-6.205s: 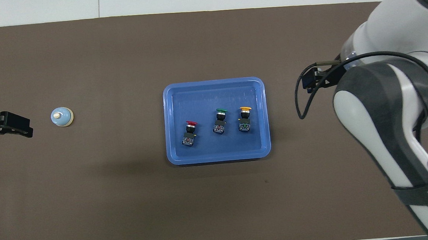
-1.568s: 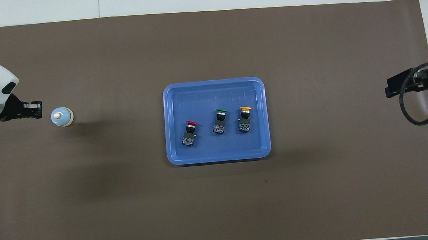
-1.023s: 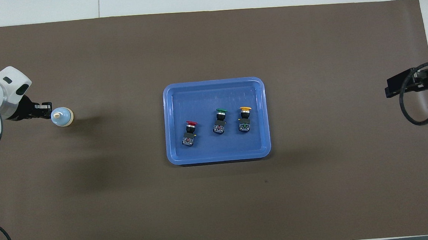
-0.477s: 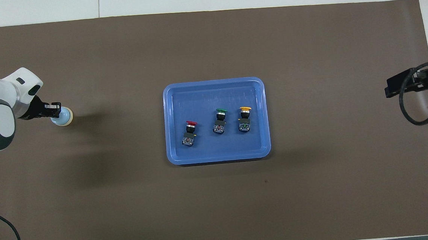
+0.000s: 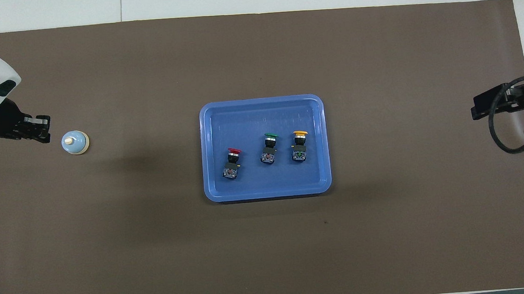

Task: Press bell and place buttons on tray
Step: 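Lift the left gripper back from the bell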

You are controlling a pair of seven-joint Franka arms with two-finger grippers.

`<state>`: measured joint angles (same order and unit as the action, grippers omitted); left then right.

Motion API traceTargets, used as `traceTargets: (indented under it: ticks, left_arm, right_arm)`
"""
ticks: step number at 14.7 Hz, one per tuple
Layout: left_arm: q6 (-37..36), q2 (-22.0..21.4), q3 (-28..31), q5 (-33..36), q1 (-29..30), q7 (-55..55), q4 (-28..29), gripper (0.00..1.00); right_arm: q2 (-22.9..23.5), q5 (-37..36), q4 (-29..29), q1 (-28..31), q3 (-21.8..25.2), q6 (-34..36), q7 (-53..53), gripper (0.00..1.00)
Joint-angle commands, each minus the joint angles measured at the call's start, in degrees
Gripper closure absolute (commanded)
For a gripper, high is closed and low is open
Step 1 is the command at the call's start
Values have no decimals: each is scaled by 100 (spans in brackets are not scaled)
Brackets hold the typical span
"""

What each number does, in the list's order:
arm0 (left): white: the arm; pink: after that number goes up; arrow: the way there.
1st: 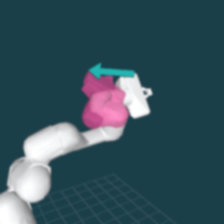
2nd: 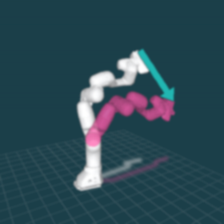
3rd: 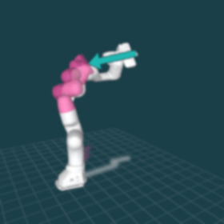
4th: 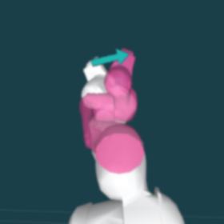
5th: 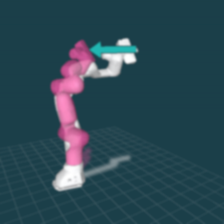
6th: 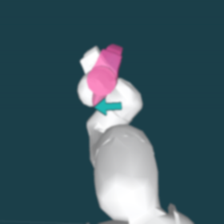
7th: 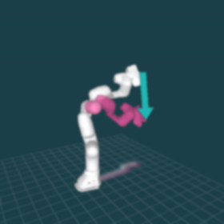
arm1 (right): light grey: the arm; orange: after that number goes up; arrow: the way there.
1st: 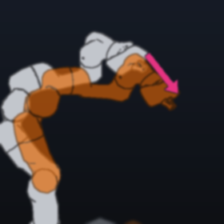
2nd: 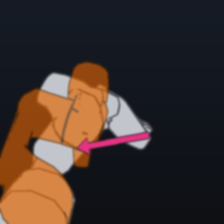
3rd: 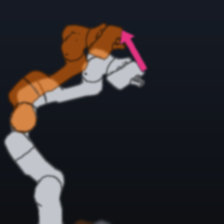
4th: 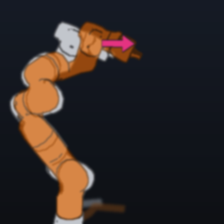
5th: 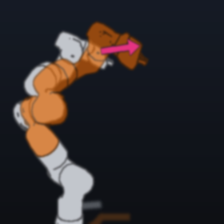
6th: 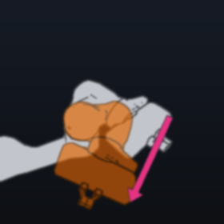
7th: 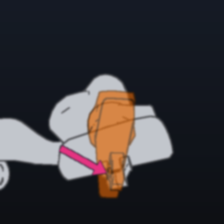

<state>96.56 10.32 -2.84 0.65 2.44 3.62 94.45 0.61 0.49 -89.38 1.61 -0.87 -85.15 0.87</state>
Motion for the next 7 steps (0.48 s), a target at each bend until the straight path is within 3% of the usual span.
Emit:
traceTargets:
  ticks: [1, 4, 7]
  left_arm:
    - [-391, -512, 55, 92, -427, -133, 161, 0]
    - [-673, -908, 46, 84, -376, -212, 127, 0]
    - [-1068, -988, 64, 102, -367, -204, 144, 0]
  right_arm:
    - [-35, 57, -9, 94, -62, 104, -122, 0]
    - [-35, 57, -9, 94, -54, 104, -122, 0]
    - [-35, 57, -9, 94, -62, 104, -122, 0]
